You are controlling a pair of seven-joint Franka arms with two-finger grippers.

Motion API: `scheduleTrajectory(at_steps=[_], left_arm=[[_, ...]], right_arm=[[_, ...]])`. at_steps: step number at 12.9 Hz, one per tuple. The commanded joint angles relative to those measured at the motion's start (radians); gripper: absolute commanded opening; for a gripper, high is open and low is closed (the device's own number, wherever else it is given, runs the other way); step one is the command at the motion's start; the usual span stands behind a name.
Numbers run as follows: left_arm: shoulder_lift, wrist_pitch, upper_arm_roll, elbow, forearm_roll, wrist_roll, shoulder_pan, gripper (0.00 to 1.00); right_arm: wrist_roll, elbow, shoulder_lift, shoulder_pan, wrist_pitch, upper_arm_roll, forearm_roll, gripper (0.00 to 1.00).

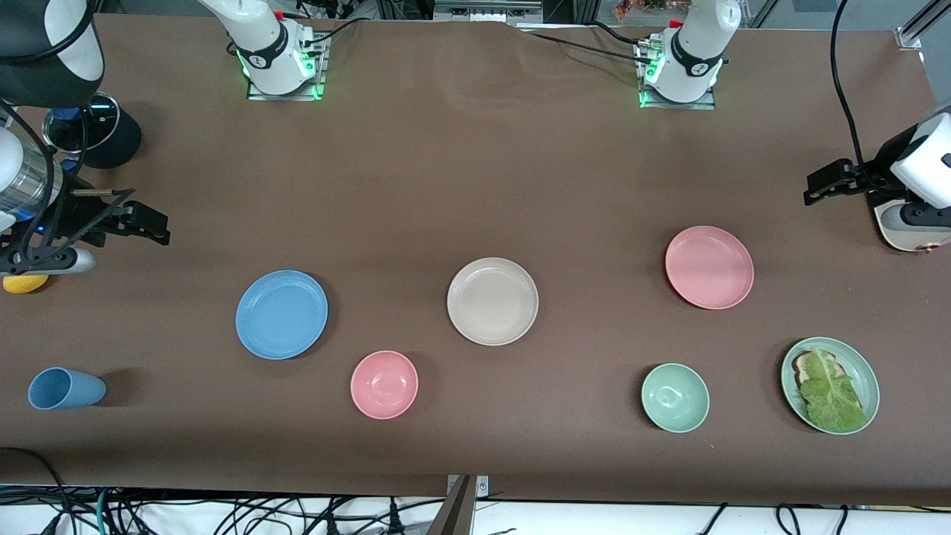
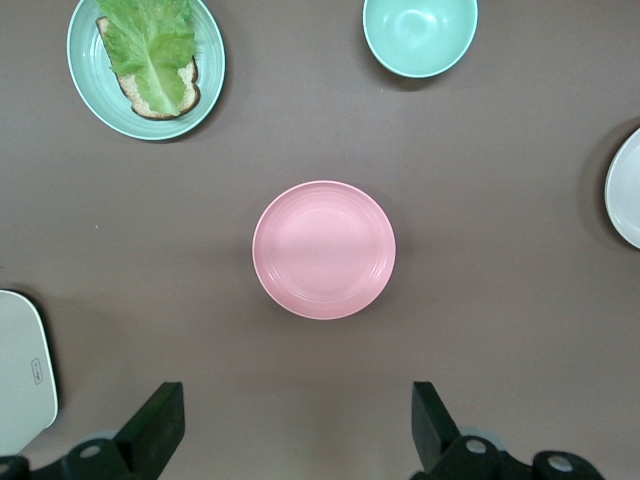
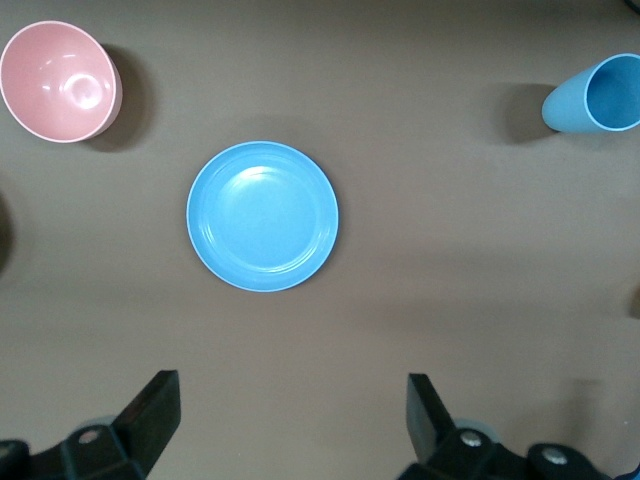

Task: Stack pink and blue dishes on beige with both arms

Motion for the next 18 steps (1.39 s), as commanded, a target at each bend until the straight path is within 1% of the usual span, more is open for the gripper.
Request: scheduleTrajectory(at_steps=[1, 18], left_arm=[[0.010, -0.011, -0.003, 0.022, 0.025, 0.023, -0.003, 1.00], [0.021, -0.008, -0.006, 0.025, 0.022, 0.022, -0.008, 1.00]], right_arm=[[0.004, -0.002, -0.005, -0.001, 0.004, 0.004, -0.005, 1.00], [0.004, -0.003, -0.005, -0.003, 0.002, 0.004, -0.002, 1.00]])
